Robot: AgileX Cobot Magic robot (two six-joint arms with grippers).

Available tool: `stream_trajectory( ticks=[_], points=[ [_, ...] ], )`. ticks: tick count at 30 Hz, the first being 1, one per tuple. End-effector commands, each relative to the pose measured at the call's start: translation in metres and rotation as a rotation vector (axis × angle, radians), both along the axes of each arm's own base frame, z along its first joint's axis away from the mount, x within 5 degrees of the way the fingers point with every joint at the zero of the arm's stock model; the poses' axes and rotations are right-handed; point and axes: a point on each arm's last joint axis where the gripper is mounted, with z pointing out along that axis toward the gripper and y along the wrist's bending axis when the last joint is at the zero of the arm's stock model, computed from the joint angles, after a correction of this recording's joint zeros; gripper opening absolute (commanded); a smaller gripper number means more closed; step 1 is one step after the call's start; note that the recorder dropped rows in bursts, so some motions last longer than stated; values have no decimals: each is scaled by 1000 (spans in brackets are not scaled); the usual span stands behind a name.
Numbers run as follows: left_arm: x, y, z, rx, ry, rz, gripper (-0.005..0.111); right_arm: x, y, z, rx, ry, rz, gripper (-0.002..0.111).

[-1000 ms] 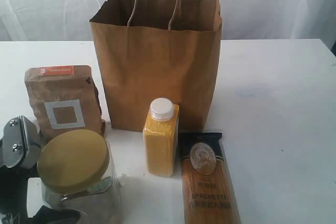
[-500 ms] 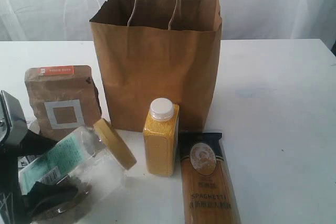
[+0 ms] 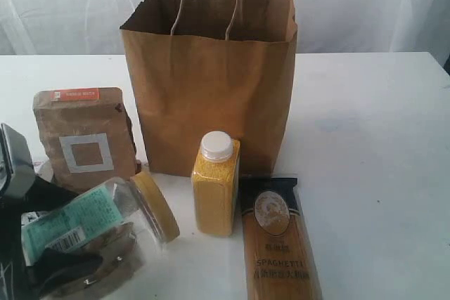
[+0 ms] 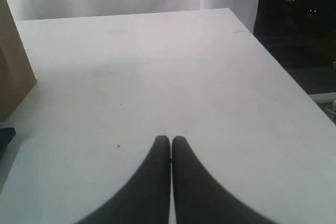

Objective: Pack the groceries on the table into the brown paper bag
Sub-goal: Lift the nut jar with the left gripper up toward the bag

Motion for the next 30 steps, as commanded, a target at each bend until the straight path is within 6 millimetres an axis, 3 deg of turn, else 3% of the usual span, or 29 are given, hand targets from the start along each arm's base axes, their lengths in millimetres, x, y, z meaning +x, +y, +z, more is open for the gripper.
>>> stream_trajectory(
  ticks=[1, 10, 15, 19, 23, 30],
  points=[
    [-6, -5, 27, -99, -45, -21, 0, 0, 0, -1, -6, -5, 5, 0],
    [-36, -5, 79, -143, -113, -107, 0, 0, 0, -1, -6, -5, 5, 0],
    [-55, -4, 131, -178, -308, -162, 0, 0, 0, -1, -6, -5, 5, 0],
    [-61, 4, 185, -170, -616, -92, 0, 0, 0, -1, -6, -5, 5, 0],
    [-61, 11, 232, -197, -841, 6, 0, 0, 0, -1, -6, -5, 5, 0],
    [-34, 4, 267, -155, -1030, -47, 0, 0, 0, -1, -6, -5, 5, 0]
  ],
)
